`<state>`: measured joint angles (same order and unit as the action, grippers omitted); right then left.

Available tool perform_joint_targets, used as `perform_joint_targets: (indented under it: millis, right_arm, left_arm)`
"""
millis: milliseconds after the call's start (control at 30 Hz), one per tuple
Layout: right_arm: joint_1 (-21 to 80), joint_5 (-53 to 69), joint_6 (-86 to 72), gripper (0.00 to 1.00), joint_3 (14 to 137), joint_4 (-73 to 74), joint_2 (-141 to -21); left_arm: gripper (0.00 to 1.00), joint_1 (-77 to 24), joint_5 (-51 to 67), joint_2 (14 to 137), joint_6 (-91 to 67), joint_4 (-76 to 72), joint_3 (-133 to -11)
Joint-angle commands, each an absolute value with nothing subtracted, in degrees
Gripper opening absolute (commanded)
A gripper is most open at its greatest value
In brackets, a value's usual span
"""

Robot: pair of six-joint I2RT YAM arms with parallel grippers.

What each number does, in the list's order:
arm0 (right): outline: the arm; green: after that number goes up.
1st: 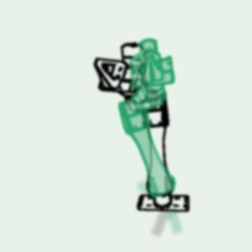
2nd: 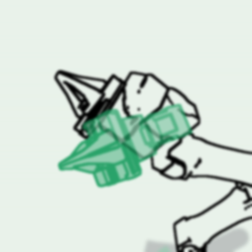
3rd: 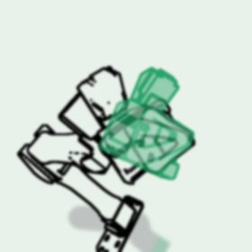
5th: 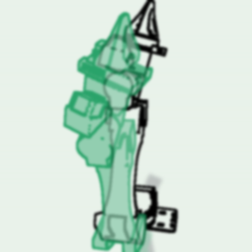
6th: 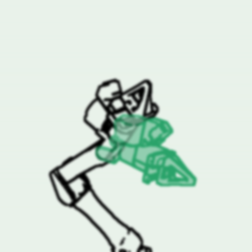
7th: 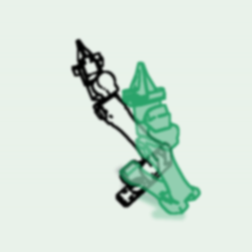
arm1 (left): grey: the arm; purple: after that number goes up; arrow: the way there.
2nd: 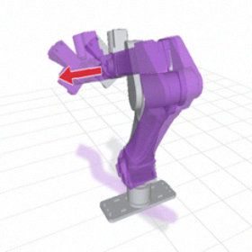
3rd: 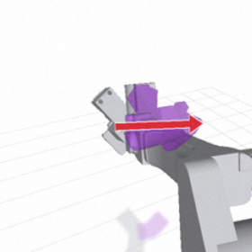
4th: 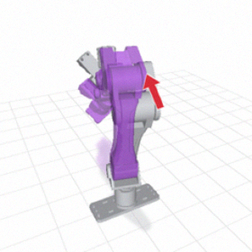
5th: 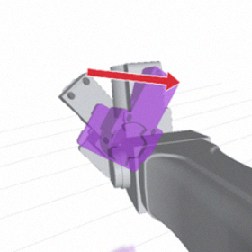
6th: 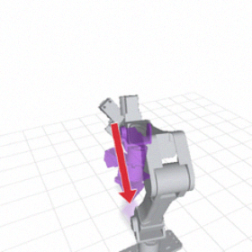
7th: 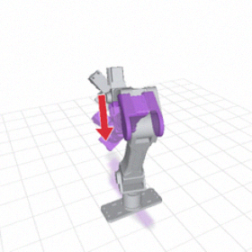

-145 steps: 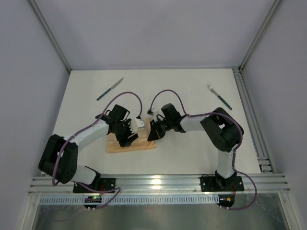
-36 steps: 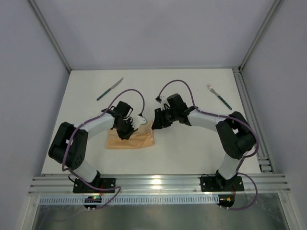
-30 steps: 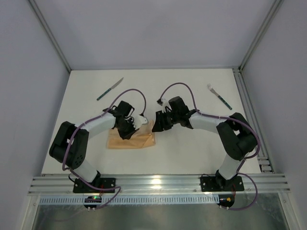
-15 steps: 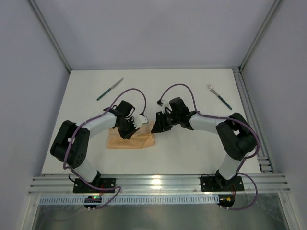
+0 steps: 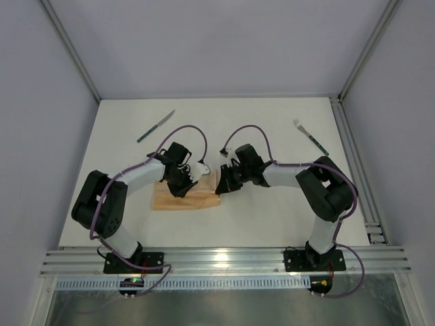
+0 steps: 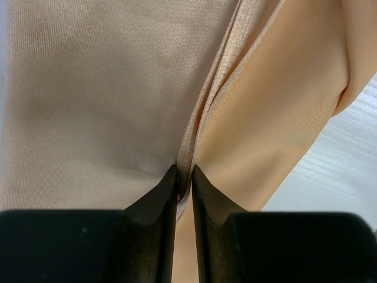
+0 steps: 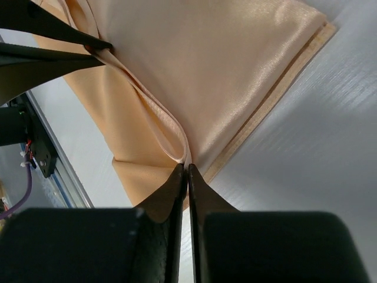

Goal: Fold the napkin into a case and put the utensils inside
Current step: Fold the lower triangle-folded napkin at the center of the board, then smooth out the 2/3-rectangle-folded napkin at the center of the board.

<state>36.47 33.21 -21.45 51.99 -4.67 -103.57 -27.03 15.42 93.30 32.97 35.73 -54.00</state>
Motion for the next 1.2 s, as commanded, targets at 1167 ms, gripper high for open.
perform_joint_targets:
  millis: [1167]
  right_arm:
    - [36.39, 27.69, -14.52, 0.18, 60.63, 1.04, -106.36]
  left_arm:
    - [0.24, -23.20, 8.88, 81.04, 31.99, 38.68, -41.40]
